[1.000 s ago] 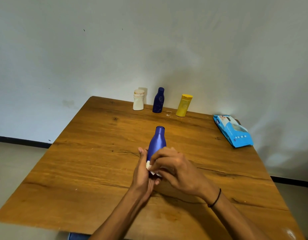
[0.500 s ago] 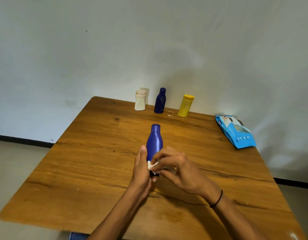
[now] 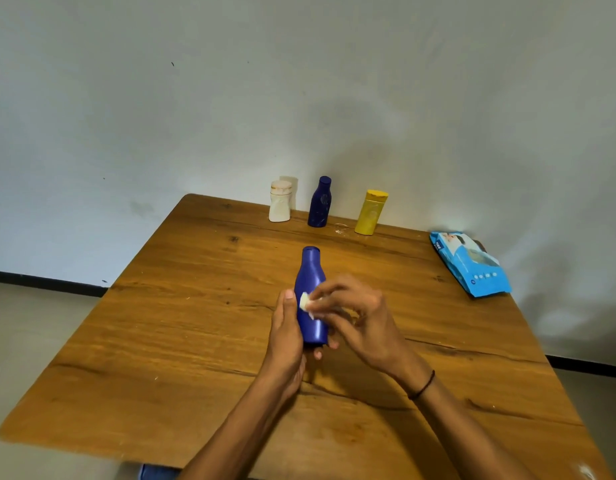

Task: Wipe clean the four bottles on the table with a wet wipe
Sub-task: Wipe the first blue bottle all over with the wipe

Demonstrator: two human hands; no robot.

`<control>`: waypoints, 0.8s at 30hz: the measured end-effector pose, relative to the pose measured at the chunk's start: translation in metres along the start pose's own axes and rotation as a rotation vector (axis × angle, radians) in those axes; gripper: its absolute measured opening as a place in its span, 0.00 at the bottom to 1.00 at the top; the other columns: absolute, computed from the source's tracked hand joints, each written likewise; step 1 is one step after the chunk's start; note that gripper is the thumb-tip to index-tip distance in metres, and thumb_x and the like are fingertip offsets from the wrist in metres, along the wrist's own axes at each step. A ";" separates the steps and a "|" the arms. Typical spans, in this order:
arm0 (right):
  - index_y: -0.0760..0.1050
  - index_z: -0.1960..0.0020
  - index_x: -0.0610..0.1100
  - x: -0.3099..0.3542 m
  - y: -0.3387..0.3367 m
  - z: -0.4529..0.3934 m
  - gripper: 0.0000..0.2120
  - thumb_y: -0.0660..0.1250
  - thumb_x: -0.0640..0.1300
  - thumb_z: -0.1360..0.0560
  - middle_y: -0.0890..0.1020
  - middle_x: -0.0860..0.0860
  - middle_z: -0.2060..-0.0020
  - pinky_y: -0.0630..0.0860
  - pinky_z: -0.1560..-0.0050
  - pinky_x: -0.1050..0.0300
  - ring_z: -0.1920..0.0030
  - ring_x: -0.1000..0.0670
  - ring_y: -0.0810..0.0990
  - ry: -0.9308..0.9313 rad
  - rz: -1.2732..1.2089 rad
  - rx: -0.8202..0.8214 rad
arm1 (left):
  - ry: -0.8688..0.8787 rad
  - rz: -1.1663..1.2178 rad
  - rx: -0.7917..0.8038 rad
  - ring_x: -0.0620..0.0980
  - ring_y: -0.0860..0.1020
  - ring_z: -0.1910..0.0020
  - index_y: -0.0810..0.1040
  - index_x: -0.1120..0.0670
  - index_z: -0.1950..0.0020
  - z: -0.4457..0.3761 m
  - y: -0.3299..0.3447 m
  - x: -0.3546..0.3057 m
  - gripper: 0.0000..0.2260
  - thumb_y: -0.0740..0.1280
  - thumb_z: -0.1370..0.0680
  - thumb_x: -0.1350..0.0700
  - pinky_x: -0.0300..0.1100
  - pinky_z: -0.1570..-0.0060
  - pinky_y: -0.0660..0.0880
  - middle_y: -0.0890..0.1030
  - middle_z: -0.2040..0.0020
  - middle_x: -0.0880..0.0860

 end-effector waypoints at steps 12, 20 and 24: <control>0.85 0.43 0.39 -0.009 -0.005 -0.014 0.09 0.73 0.34 0.23 0.84 0.49 0.44 0.82 0.43 0.43 0.40 0.49 0.82 0.081 -0.081 -0.304 | -0.043 -0.098 0.112 0.55 0.77 0.73 0.72 0.54 0.34 0.005 0.001 0.004 0.20 0.52 0.13 0.41 0.39 0.78 0.67 0.79 0.66 0.61; 0.87 0.46 0.39 0.006 0.033 0.026 0.09 0.75 0.30 0.24 0.84 0.49 0.44 0.82 0.44 0.43 0.42 0.46 0.84 0.068 -0.234 -0.164 | -0.270 0.220 0.032 0.43 0.74 0.76 0.80 0.55 0.36 -0.013 -0.014 0.008 0.28 0.59 0.19 0.33 0.34 0.82 0.66 0.76 0.64 0.53; 0.87 0.47 0.39 0.008 0.035 0.038 0.11 0.76 0.28 0.26 0.85 0.49 0.44 0.80 0.43 0.42 0.42 0.47 0.85 -0.020 -0.176 -0.122 | -0.352 0.369 0.080 0.42 0.71 0.79 0.80 0.56 0.43 -0.015 -0.012 0.019 0.23 0.66 0.21 0.37 0.32 0.84 0.64 0.73 0.66 0.52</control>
Point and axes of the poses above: each hand's wrist, its own z-axis away from the middle knuckle, its own y-axis out of the palm, x = y × z, the point moved 2 cm from there along -z, towards the middle knuckle
